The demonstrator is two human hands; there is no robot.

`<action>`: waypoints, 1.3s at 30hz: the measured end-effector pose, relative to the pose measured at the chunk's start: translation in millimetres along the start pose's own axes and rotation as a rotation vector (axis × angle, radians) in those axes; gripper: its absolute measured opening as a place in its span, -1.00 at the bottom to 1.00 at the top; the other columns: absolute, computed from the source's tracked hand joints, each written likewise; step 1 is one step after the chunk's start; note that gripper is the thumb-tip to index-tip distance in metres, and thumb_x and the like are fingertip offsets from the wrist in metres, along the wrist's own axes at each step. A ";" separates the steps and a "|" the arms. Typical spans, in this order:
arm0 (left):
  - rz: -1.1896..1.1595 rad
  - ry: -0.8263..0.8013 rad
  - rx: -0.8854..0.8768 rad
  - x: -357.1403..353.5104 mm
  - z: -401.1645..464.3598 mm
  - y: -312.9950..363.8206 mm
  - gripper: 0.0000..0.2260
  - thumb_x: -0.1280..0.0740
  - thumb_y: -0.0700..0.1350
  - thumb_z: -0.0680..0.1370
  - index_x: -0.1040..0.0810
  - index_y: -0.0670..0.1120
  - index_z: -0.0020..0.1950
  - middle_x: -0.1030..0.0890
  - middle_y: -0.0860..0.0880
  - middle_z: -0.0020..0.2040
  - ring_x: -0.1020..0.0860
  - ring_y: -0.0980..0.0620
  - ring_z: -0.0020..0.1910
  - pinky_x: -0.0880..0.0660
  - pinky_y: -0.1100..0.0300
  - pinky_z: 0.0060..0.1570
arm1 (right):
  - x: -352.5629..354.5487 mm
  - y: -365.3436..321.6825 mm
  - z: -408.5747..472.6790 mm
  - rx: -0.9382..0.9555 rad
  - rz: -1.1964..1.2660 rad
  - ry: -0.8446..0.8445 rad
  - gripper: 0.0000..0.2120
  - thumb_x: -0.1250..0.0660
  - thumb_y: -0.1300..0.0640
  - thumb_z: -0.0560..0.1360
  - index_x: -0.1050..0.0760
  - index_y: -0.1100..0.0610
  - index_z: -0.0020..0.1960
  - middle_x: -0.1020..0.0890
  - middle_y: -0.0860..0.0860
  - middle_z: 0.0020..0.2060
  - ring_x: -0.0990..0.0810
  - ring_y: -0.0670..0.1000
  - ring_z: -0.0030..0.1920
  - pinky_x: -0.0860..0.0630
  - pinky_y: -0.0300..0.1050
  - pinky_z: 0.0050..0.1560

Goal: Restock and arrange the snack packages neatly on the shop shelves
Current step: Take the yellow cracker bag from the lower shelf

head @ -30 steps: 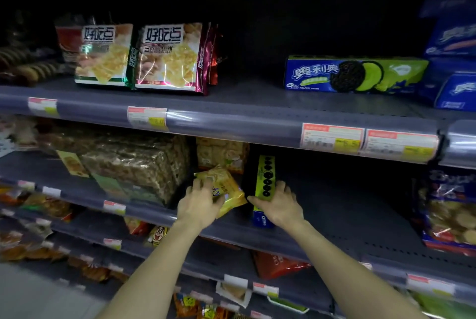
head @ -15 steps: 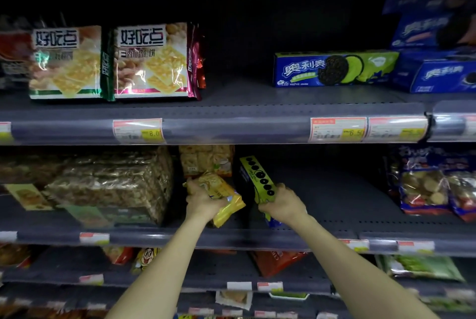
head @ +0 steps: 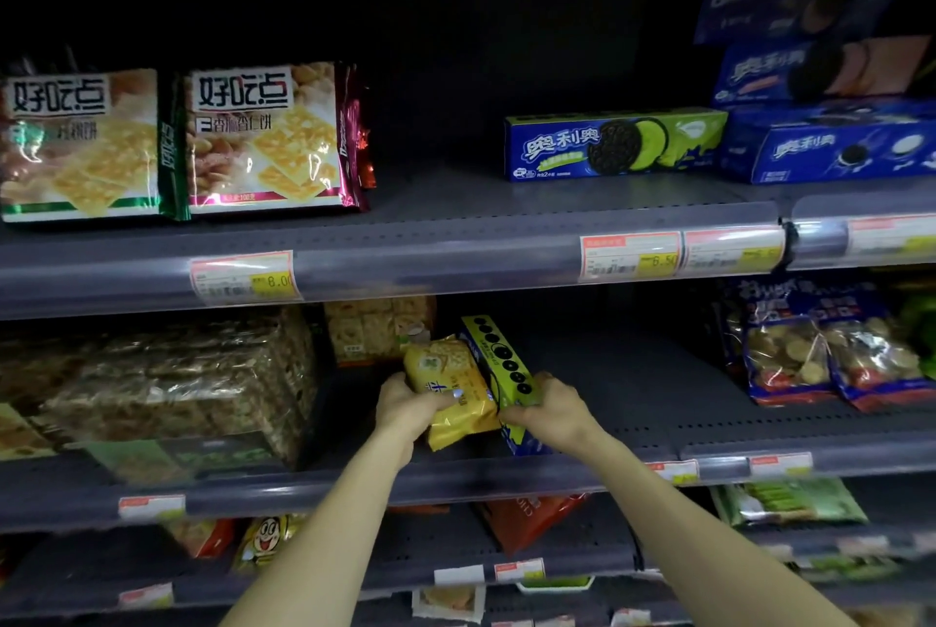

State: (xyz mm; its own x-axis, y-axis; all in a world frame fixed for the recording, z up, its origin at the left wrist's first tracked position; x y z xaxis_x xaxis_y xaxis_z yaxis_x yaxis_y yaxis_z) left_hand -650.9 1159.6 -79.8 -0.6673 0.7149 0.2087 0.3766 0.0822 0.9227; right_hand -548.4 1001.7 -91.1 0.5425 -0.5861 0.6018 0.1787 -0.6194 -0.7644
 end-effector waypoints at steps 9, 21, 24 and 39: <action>-0.138 -0.077 -0.053 -5.2 6.6 10.0 -0.17 -0.54 -0.27 0.36 -0.18 -0.12 0.52 -0.53 -0.14 0.25 -0.54 -0.06 0.10 -0.46 0.11 0.10 | 19.7 1.1 -7.7 0.054 0.074 0.066 -0.47 -0.48 -0.03 0.34 -0.41 0.13 0.22 -0.60 -0.07 -0.13 -0.59 -0.05 -0.10 -0.46 -0.19 -0.14; -0.199 -0.187 -0.102 -14.9 -15.8 13.5 -0.57 -0.57 -0.21 0.33 -0.47 -0.04 0.09 -0.64 -0.05 0.04 -0.61 0.00 0.02 -0.50 0.12 0.02 | 52.1 12.0 -33.7 0.107 0.119 0.042 -0.61 -0.50 0.04 0.35 -0.45 0.08 0.09 -0.65 -0.05 -0.12 -0.63 0.01 -0.13 -0.51 -0.28 -0.16; -0.164 -0.205 -0.122 -11.7 -24.9 17.3 -0.57 -0.57 -0.21 0.33 -0.46 -0.04 0.09 -0.64 -0.05 0.03 -0.62 0.00 0.01 -0.53 0.10 0.02 | 63.8 15.8 -42.2 0.124 0.141 0.037 -0.33 -0.51 -0.14 0.20 -0.46 0.13 0.22 -0.64 0.02 0.06 -0.61 0.05 0.06 -0.55 -0.08 0.09; -0.112 -0.216 -0.152 -47.9 -73.1 31.1 -0.51 -0.52 -0.26 0.38 -0.45 -0.13 0.25 -0.65 -0.13 0.03 -0.63 -0.06 -0.04 -0.54 0.14 -0.20 | 170.6 48.6 -105.8 0.206 0.287 -0.104 -0.59 -0.47 0.05 0.26 -0.60 0.11 0.10 -0.68 0.04 0.02 -0.60 -0.01 0.09 -0.47 -0.13 0.16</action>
State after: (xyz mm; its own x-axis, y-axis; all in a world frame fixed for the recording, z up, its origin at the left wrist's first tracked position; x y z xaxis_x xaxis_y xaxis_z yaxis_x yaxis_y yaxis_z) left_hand -654.2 1077.2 -37.4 -0.5405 0.8402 0.0437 0.1966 0.0756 0.9776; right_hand -534.0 816.3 -1.1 0.6730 -0.6580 0.3379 0.1634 -0.3132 -0.9355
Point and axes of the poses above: each hand's wrist, its own z-axis towards the middle knuckle, its own x-axis out of the back of the hand, y = z × x, the point moved 1 cm from there along z, towards the middle knuckle
